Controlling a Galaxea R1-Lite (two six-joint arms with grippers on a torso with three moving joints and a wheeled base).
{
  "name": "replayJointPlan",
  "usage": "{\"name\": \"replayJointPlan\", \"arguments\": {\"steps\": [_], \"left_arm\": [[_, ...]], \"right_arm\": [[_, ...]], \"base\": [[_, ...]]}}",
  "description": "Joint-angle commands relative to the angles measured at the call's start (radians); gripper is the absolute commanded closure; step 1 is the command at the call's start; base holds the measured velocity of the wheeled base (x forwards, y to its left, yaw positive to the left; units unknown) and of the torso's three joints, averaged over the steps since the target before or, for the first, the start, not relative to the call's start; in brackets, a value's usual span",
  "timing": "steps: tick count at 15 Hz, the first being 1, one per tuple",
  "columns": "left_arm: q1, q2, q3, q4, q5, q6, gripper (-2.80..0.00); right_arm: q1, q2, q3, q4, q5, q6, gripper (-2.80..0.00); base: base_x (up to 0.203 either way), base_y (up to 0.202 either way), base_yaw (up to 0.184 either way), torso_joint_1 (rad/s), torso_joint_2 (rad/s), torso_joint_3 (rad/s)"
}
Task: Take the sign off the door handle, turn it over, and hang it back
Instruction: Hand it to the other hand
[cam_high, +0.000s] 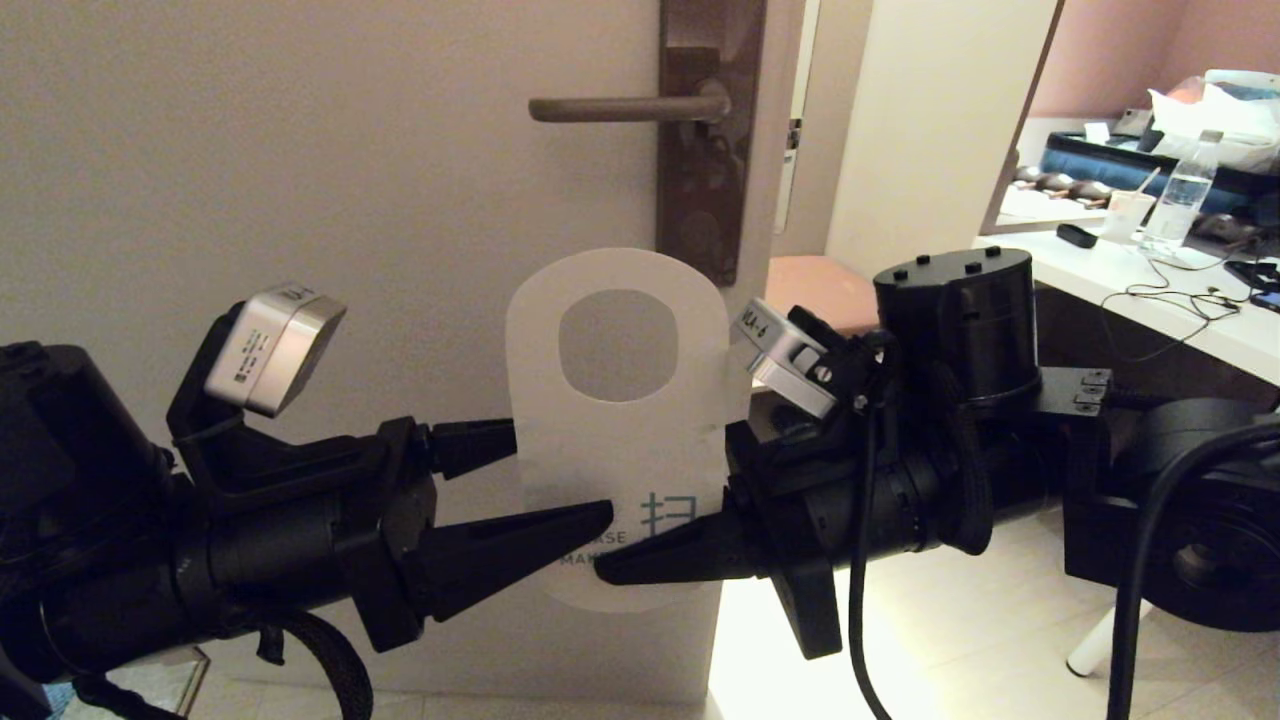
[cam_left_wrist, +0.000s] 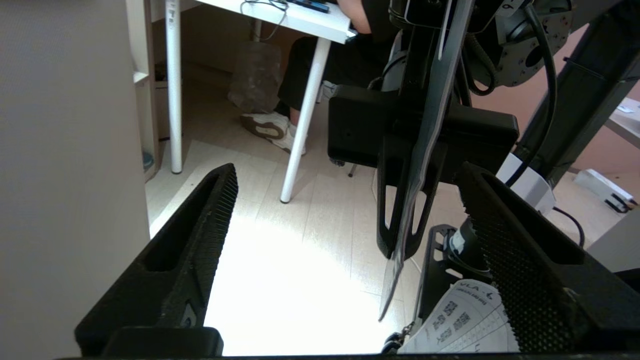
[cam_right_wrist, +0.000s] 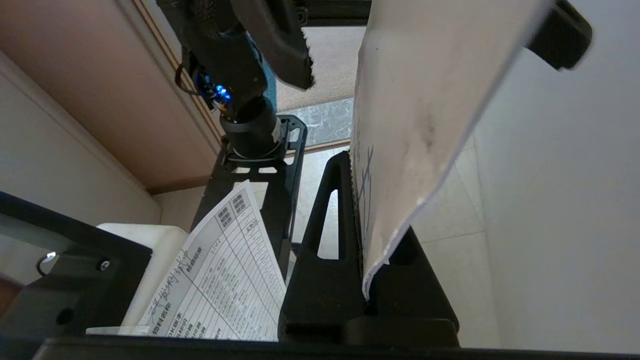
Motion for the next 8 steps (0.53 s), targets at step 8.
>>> {"name": "replayJointPlan", "arguments": {"steps": [8], "left_arm": [[-0.041,0.026,-0.014,-0.024,-0.003,-0.003,-2.8]], "right_arm": [[0.03,0.027,-0.006,-0.003,0.005,-0.002,0.0]], "base": [[0.0,0.0,0.0,0.0,0.0,0.0]]}}
